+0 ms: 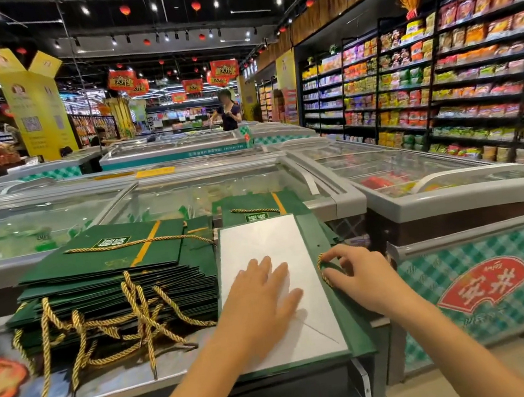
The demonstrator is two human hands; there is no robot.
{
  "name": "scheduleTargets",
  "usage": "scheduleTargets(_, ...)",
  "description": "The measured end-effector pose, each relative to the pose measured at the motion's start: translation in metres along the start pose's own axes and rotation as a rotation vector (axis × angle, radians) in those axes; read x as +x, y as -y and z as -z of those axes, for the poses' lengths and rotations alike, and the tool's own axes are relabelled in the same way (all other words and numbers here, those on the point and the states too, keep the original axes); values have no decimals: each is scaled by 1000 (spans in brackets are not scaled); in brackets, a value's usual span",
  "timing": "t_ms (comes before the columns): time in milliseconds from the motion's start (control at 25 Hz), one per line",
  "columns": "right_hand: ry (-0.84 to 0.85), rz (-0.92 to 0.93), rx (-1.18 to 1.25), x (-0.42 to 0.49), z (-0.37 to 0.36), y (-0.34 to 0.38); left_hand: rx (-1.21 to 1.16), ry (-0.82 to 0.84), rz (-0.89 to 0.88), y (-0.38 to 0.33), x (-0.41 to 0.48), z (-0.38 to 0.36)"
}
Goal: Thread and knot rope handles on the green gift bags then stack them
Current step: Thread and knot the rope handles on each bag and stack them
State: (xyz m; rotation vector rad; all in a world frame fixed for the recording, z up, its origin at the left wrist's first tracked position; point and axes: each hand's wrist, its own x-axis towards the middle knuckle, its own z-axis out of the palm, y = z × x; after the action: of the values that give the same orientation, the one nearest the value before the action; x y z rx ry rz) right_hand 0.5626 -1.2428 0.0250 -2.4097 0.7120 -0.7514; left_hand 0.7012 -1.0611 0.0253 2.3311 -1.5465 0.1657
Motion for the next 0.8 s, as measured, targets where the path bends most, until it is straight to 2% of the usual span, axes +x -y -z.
scheduleTargets(120, -63, 21, 65, 0, 5, -4, 116, 44, -16, 8, -2, -13)
scheduleTargets(240, -182, -63, 119, 8, 20, -19, 138, 48, -36, 14, -6, -17)
scheduleTargets(360, -87, -132, 6, 12, 20, -22, 149, 40, -28, 13, -6, -21)
scheduleTargets(560, -32, -108, -41, 11, 18, -22, 130, 38, -17, 14, -5, -22)
scheduleTargets(680, -89, -64, -140, 11, 18, -25, 106, 48, -12, 11, -6, -21)
scheduleTargets(800, -219, 72, 16, 8, 19, -25, 40, 39, 8, 7, -10, -16)
